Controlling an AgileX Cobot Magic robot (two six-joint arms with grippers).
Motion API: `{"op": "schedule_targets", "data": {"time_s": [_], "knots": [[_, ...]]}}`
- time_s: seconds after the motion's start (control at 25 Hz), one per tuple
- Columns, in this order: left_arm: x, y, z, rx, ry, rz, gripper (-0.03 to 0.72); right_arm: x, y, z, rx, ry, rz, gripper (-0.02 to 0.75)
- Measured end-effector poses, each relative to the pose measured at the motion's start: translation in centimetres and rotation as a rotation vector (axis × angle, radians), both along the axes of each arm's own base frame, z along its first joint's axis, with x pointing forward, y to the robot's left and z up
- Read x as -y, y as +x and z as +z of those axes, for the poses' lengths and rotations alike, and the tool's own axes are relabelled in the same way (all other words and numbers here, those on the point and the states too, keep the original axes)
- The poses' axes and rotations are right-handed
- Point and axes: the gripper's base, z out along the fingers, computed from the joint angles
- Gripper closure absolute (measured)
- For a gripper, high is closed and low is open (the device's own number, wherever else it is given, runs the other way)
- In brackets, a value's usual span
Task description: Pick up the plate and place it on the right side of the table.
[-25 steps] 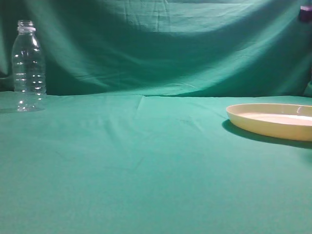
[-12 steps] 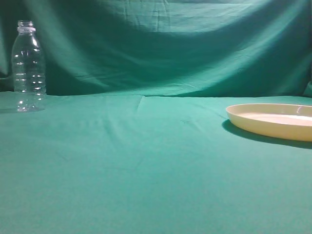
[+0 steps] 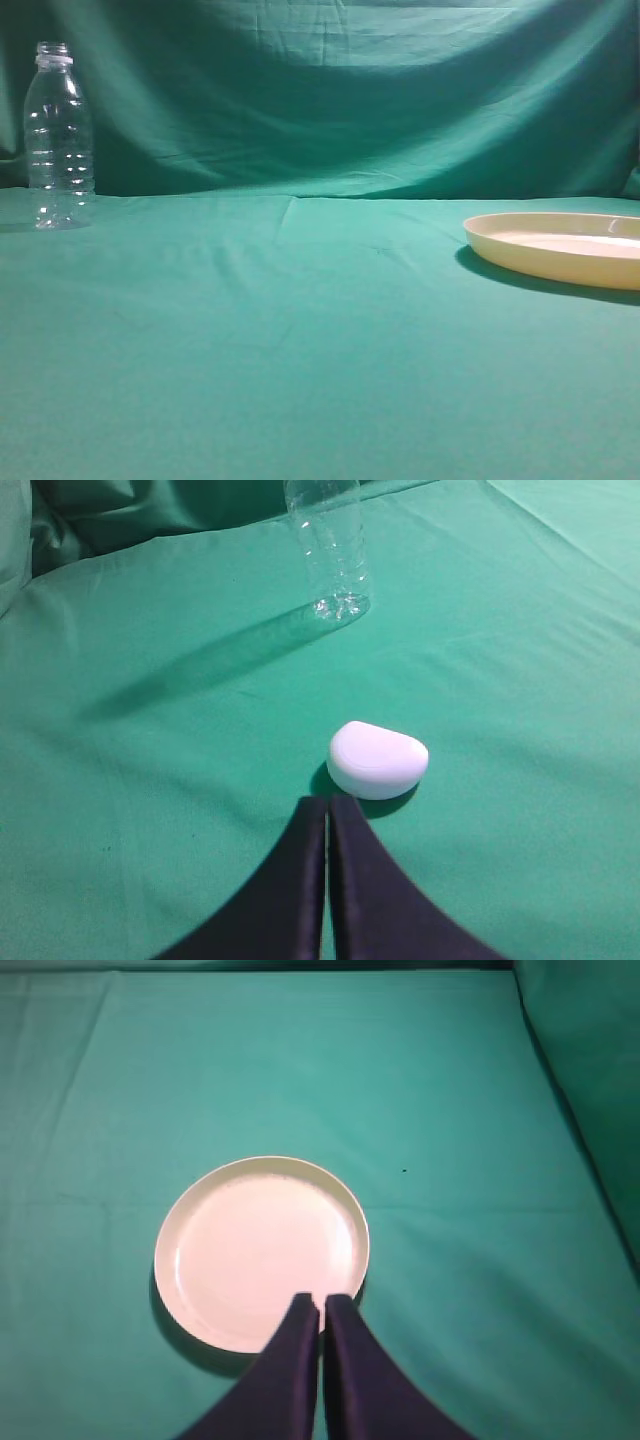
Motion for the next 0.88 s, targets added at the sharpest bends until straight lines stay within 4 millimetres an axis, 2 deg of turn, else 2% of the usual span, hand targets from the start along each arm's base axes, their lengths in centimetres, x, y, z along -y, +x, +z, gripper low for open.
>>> {"op": "schedule_targets", "data": {"time_s": [0.24,0.44,0.68,0.88], "knots": [[0.0,0.0,0.0,0.0,0.0,0.0,0.688,0.5,-6.0,-0.8,0.181,0.008,0.005,0.738],[0.0,0.0,0.0,0.0,0.0,0.0,0.688,0.6,-9.3,-0.8,0.309,0.035,0.014,0.738],[0.0,0.0,0.0,0.0,0.0,0.0,0.688,0.7,-11.2,-1.1,0.345,0.042,0.019,0.738],[0.0,0.0,0.0,0.0,0.0,0.0,0.688,0.9,-10.9,-1.3,0.372,0.017,0.009,0.738]]}}
